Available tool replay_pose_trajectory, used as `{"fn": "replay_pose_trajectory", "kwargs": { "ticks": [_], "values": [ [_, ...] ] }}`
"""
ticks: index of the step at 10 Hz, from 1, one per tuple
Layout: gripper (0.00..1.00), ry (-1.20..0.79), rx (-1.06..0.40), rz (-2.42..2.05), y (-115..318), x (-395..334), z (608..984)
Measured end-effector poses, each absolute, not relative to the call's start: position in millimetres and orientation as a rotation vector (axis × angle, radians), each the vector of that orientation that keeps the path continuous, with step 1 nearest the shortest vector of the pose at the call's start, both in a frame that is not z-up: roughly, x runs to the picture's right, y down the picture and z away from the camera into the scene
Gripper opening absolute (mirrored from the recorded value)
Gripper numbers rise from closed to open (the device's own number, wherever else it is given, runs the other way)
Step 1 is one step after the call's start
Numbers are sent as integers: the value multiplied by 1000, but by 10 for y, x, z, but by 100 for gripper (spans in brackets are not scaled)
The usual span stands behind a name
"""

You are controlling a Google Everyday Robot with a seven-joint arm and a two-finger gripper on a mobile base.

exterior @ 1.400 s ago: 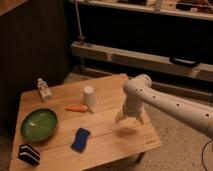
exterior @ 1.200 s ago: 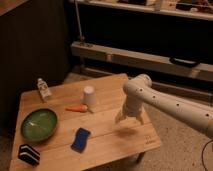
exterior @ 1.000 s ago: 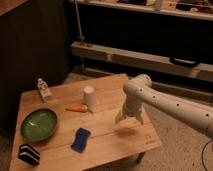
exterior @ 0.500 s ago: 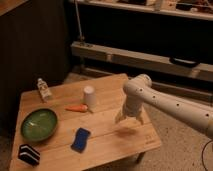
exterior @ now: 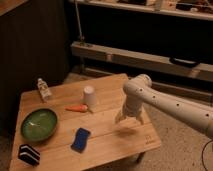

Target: Place the ceramic cup over the eraser

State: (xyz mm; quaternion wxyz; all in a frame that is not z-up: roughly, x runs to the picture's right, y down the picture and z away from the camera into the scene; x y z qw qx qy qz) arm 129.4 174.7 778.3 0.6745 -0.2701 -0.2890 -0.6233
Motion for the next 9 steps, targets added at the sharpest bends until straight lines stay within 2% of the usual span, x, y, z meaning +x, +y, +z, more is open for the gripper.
{"fn": "replay_pose_trajectory", "kwargs": {
  "ticks": [7,9],
  "values": [
    [80,-650,-608,-1403,1743,1294,7782],
    [80,-612,-563,-1386,1585,1275,7769]
  ]
}}
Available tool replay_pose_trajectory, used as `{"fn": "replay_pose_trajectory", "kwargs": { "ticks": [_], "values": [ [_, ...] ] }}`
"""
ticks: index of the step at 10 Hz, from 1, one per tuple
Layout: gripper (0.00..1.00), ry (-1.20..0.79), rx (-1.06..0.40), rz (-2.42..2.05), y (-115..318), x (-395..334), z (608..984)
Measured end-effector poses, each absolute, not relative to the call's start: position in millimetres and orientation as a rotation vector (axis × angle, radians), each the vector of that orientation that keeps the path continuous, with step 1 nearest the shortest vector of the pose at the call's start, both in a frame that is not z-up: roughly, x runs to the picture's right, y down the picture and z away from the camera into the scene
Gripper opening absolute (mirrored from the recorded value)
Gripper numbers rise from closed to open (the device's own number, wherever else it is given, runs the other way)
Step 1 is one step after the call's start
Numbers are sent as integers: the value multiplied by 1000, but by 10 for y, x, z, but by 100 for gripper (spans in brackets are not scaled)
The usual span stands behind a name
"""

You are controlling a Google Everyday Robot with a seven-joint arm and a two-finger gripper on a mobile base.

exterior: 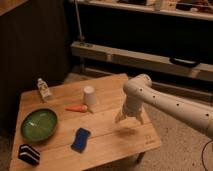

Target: Place the ceramic cup over the eraser

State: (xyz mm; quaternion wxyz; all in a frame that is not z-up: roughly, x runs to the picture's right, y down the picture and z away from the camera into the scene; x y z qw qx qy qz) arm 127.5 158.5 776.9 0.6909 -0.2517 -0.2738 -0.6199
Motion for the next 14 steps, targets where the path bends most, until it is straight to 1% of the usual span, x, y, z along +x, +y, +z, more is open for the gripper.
{"fn": "replay_pose_trajectory", "kwargs": {
  "ticks": [2,5,6,7,14],
  "values": [
    [80,-557,-489,-1355,1267,1267,7671],
    [80,-448,-381,-1285,535,1253,7345],
    [80,-409,-335,-1246,210,1240,7238],
    [80,-403,-328,-1240,157,1233,7221],
    [80,-405,-327,-1239,161,1228,7225]
  ]
}}
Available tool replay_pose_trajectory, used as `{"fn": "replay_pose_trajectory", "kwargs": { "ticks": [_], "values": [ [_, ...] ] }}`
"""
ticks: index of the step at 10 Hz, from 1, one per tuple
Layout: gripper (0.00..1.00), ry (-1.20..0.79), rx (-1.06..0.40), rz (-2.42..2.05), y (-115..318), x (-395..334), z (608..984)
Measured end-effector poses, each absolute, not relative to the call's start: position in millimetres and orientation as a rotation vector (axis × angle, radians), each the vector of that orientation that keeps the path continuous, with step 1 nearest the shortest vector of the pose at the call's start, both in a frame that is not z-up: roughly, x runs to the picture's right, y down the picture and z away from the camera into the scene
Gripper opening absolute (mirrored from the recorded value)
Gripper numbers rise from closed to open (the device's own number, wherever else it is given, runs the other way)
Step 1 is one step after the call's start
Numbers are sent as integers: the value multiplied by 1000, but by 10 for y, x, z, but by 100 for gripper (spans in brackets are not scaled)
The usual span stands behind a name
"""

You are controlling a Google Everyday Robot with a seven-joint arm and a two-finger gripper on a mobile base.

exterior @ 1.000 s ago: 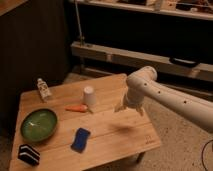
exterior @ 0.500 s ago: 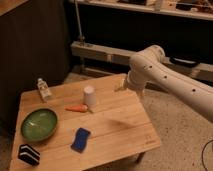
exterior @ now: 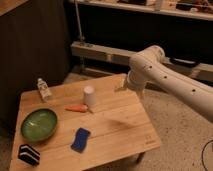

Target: Place the ceramic cup over the eraser

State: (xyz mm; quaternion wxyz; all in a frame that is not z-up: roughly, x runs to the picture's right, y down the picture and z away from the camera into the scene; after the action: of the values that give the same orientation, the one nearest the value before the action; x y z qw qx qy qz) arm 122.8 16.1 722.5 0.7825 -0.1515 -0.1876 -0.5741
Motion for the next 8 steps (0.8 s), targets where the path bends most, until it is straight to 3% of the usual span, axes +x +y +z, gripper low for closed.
{"fn": "replay_pose_trajectory", "kwargs": {
  "ticks": [3,8],
  "values": [
    [80,-430,-325,-1265,156,1046,7261],
    [80,-504,-308,-1359,-20,-5,7406]
  ]
}}
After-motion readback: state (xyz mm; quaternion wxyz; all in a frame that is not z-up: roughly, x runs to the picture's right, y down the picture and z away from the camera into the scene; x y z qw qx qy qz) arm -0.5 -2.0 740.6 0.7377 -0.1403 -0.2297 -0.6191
